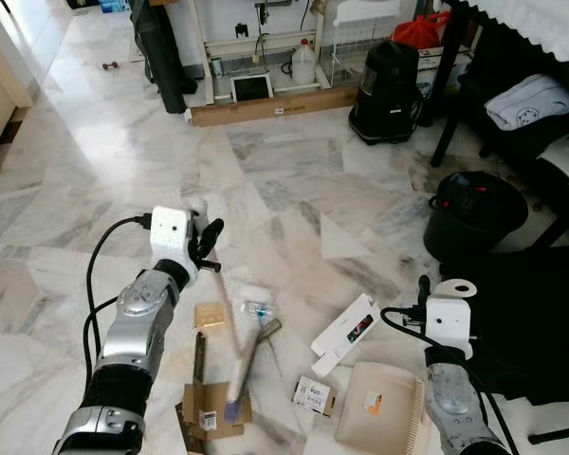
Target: Sweep floor
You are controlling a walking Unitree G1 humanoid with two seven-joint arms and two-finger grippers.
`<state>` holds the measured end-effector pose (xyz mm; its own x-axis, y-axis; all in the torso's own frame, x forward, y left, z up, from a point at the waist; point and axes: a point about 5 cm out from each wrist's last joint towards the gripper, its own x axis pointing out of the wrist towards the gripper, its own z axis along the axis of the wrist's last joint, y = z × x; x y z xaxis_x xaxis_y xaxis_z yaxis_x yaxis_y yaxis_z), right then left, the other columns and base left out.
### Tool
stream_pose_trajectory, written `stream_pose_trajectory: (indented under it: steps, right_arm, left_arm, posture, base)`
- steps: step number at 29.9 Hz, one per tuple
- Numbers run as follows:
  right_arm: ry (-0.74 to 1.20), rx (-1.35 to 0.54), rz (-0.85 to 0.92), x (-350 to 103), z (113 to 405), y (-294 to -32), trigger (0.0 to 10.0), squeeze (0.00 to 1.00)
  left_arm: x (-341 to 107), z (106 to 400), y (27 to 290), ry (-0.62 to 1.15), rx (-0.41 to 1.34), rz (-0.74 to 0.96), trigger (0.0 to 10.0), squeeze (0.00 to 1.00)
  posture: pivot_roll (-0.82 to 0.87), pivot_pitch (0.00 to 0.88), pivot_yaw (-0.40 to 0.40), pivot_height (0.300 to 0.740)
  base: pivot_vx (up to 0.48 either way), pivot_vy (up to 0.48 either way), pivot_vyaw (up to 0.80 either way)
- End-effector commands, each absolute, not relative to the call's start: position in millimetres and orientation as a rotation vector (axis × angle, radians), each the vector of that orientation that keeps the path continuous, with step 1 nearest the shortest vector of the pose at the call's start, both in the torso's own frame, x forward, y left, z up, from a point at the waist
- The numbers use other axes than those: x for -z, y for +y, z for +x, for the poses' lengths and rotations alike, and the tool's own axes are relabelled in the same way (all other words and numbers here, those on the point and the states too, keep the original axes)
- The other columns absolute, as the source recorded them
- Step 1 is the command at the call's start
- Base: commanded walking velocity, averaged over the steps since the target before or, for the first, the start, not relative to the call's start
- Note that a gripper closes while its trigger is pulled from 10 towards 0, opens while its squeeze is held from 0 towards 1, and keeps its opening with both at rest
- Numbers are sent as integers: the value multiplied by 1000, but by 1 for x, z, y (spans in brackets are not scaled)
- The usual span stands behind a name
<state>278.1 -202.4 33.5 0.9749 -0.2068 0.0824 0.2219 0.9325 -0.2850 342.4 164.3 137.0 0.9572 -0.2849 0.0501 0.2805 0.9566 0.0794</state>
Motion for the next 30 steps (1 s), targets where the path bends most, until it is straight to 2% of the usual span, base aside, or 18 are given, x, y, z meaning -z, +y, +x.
stream_pose_trajectory:
  steps: [1, 10, 25, 30]
  right_arm:
    - [64, 171, -317, -10, 262, -196, 10000, 0]
    - [50, 176, -325, -12, 259, -202, 10000, 0]
    - [49, 200, -327, -12, 258, -209, 10000, 0]
    - [47, 200, -328, -13, 257, -209, 10000, 0]
  left_arm:
    - [-136, 340, 158, -95, 322, 145, 10000, 0]
    - [-120, 339, 144, -56, 353, 50, 10000, 0]
    - [-108, 341, 131, 27, 445, 38, 10000, 0]
    - [-108, 344, 128, 56, 451, -39, 10000, 0]
  posture:
    - [155, 144, 73, 740]
    - [110, 143, 65, 740]
    - [95, 133, 69, 740]
    - [91, 137, 68, 740]
  base:
    - [0, 0, 0]
    - [0, 0, 0]
    - [0, 0, 0]
    - [0, 0, 0]
